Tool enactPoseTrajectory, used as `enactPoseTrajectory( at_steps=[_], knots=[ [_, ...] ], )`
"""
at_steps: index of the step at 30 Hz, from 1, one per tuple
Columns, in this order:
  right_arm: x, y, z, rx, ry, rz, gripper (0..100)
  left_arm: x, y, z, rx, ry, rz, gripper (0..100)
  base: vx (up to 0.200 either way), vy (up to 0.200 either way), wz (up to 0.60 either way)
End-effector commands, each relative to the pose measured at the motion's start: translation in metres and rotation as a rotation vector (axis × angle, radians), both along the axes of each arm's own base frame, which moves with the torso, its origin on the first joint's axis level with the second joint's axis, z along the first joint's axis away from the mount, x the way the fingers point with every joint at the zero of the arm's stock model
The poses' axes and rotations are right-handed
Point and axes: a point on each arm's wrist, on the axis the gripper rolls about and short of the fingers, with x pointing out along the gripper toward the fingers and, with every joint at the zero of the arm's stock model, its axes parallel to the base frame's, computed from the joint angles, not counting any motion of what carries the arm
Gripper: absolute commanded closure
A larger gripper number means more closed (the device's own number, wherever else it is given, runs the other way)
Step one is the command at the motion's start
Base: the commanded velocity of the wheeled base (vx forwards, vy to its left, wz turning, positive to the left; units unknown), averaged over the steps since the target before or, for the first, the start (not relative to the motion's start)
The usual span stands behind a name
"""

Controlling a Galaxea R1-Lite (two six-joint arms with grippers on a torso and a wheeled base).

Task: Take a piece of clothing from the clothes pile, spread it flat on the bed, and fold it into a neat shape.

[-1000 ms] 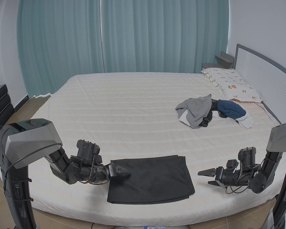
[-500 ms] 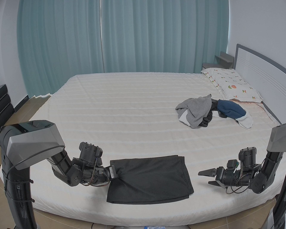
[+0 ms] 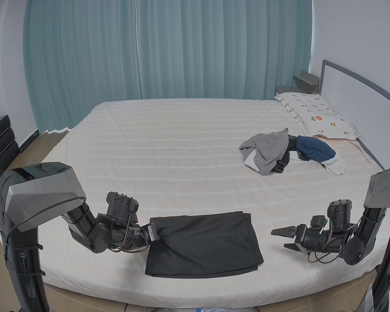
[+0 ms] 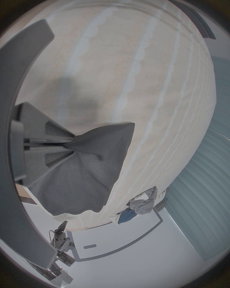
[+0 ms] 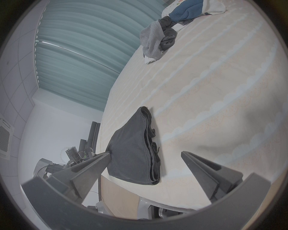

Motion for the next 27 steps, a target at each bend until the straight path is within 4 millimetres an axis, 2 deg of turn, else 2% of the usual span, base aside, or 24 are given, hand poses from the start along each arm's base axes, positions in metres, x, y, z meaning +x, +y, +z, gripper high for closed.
enactPoseTrajectory(
  at_steps=[1, 7, 16, 27],
  knots=[
    [0.000, 0.000, -0.002, -0.001, 0.007, 0.001, 0, -0.001, 0.000, 0.002, -0.001, -0.003, -0.001, 100, 0.000, 0.000, 0.00],
    [0.000, 0.000, -0.003, -0.002, 0.013, 0.001, 0, -0.002, 0.001, 0.001, 0.002, -0.004, -0.002, 100, 0.000, 0.000, 0.00],
    [0.000, 0.000, -0.002, -0.001, 0.008, 0.001, 0, -0.004, 0.003, 0.015, -0.011, -0.024, 0.009, 100, 0.000, 0.200, 0.00],
    [0.002, 0.001, -0.002, -0.001, 0.004, 0.003, 0, -0.010, 0.005, 0.011, -0.002, -0.005, 0.009, 100, 0.000, 0.200, 0.00]
  ],
)
